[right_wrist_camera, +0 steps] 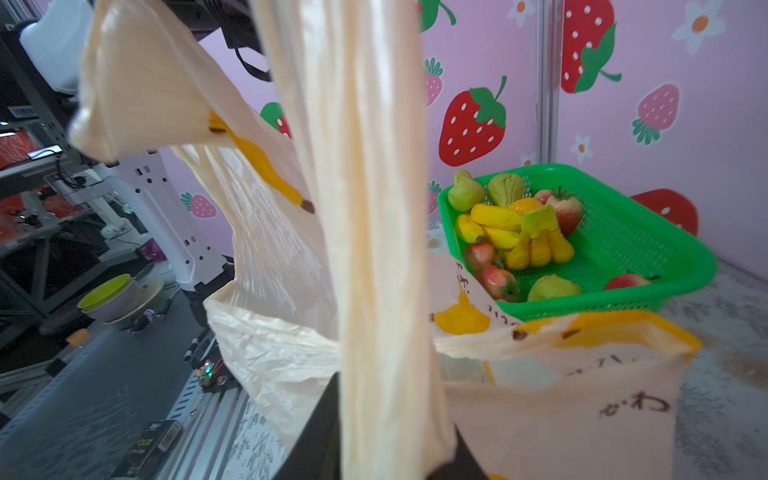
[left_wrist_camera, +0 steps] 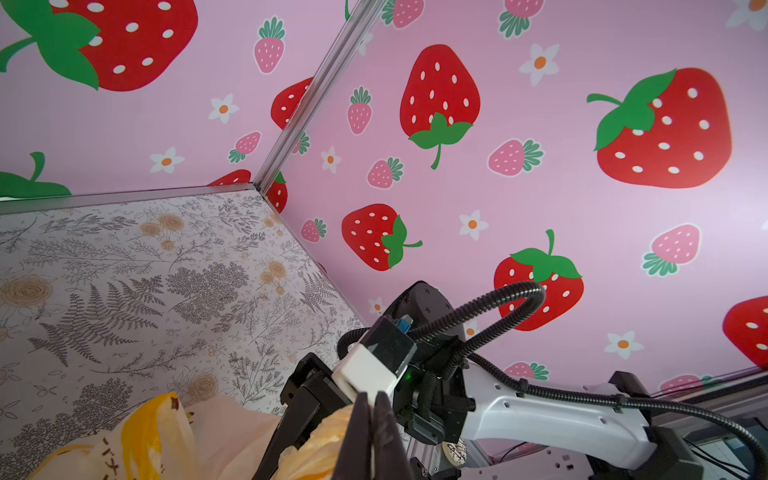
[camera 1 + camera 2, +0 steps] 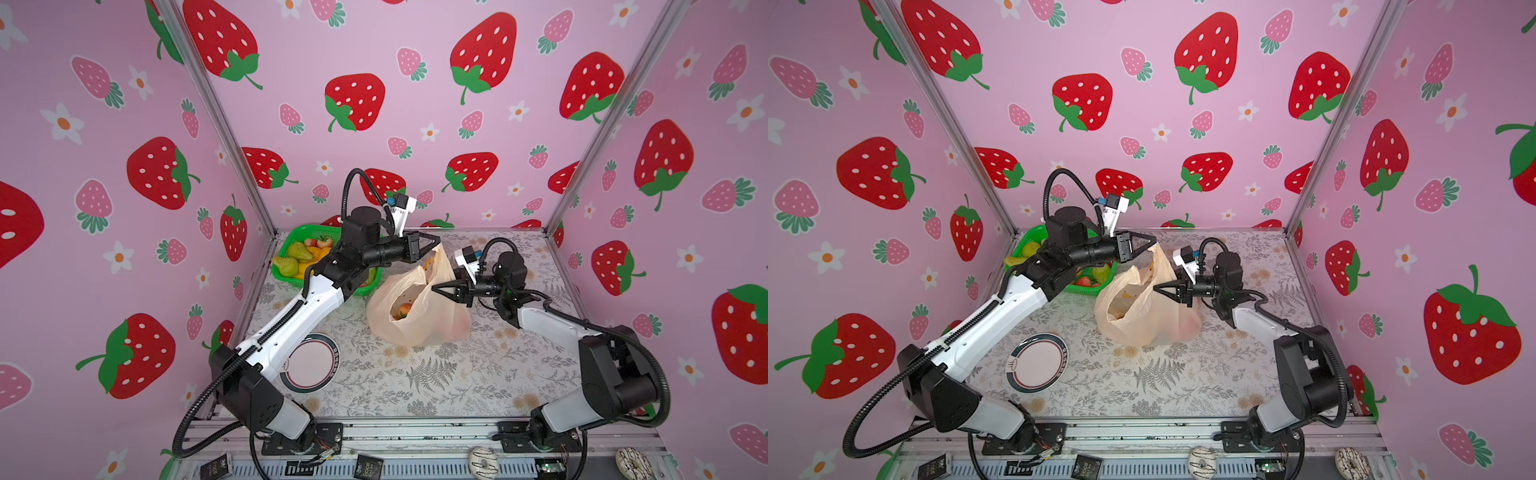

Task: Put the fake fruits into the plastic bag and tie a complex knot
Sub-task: 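Draw the left gripper back toward the basket while the right gripper holds its handle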

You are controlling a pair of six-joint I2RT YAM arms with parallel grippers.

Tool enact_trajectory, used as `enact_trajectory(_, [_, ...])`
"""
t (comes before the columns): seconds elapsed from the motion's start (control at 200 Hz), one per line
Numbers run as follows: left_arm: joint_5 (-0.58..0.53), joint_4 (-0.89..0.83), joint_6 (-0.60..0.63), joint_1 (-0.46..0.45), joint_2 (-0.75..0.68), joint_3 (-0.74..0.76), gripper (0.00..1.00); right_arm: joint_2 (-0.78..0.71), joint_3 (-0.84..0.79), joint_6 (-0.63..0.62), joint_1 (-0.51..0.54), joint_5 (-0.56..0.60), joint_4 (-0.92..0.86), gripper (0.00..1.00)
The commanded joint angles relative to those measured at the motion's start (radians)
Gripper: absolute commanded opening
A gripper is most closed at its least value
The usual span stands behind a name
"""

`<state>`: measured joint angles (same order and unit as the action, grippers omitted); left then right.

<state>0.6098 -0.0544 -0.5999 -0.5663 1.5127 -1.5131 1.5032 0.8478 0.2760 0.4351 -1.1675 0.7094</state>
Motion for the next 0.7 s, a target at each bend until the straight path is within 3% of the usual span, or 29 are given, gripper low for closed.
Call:
enact_trajectory(0.0, [0.010, 0.048, -0.011, 0.003, -0.002, -0.016, 0.00, -0.043, 0.018, 0.009, 0.007, 0.055, 0.029, 0.39])
enact_trajectory(0.13, [0.015, 0.053, -0.016, 0.003, 0.003, -0.017, 0.00, -0.038, 0.040, 0.009, 0.008, 0.054, 0.034, 0.39])
enact_trajectory(0.26, [0.016, 0.053, -0.015, 0.003, 0.004, -0.019, 0.00, -0.022, 0.045, 0.011, 0.007, 0.038, 0.036, 0.14])
enact_trajectory(0.385, [0.011, 0.049, 0.018, 0.006, -0.001, -0.017, 0.00, -0.042, 0.008, 0.023, -0.002, 0.073, 0.039, 0.00])
enact_trajectory(0.53, [0.006, 0.020, 0.139, 0.034, -0.039, -0.002, 0.39, -0.071, -0.021, 0.058, -0.018, 0.105, 0.030, 0.00])
enact_trajectory(0.695, [0.075, 0.031, 0.236, 0.154, -0.117, 0.061, 0.57, -0.100, -0.038, 0.062, -0.027, 0.118, 0.008, 0.00])
